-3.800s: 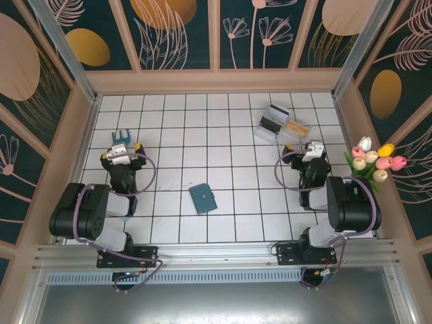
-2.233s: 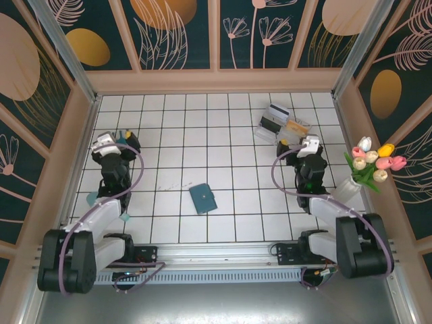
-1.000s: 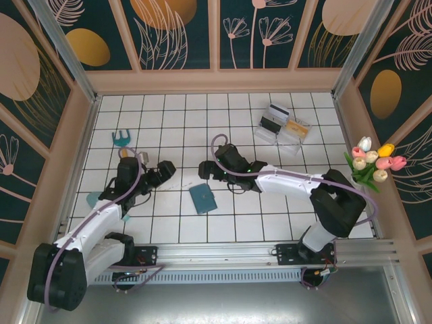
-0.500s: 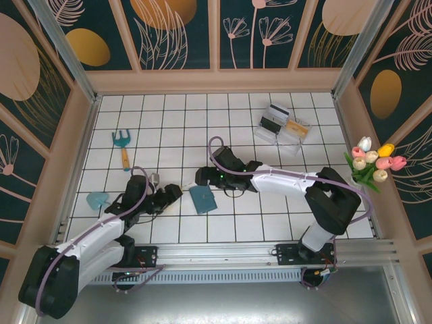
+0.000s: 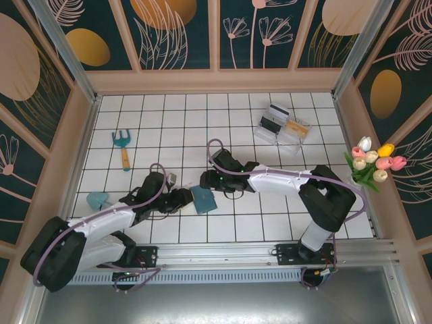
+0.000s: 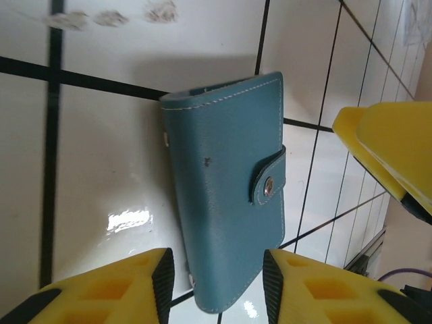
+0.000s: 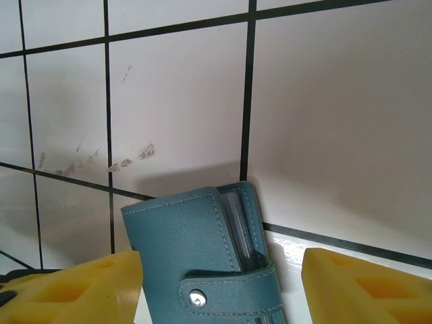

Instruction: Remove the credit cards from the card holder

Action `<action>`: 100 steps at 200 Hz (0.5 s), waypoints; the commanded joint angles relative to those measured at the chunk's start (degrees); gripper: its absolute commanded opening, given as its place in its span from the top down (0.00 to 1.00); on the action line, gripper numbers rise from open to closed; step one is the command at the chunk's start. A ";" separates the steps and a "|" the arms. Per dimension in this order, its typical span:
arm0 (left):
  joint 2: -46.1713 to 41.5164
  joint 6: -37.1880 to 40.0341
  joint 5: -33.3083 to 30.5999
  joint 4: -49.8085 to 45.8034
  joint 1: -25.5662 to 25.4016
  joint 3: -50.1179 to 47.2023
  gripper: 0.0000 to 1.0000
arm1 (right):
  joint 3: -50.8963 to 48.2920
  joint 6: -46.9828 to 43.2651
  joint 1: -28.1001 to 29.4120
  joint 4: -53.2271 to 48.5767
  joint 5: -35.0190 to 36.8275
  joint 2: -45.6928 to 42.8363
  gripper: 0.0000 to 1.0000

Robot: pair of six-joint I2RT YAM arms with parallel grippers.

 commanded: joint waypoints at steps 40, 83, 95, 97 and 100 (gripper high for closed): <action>6.47 0.05 -0.83 3.69 -1.66 3.02 0.65 | -1.88 -0.59 1.06 -0.65 -2.06 -1.27 0.41; 9.83 0.53 0.27 6.49 -1.67 3.02 0.68 | -1.67 -1.95 1.51 -0.74 -3.93 0.22 0.47; 10.30 0.50 0.40 6.89 -1.72 3.07 0.69 | -1.68 -2.27 1.50 -0.60 -4.66 0.63 0.52; 10.36 0.51 0.36 6.90 -1.74 3.01 0.69 | -1.67 -2.31 1.55 -0.49 -4.80 0.66 0.52; 10.44 0.62 0.32 7.00 -1.74 3.02 0.70 | -1.67 -2.39 1.51 -0.40 -5.02 0.73 0.53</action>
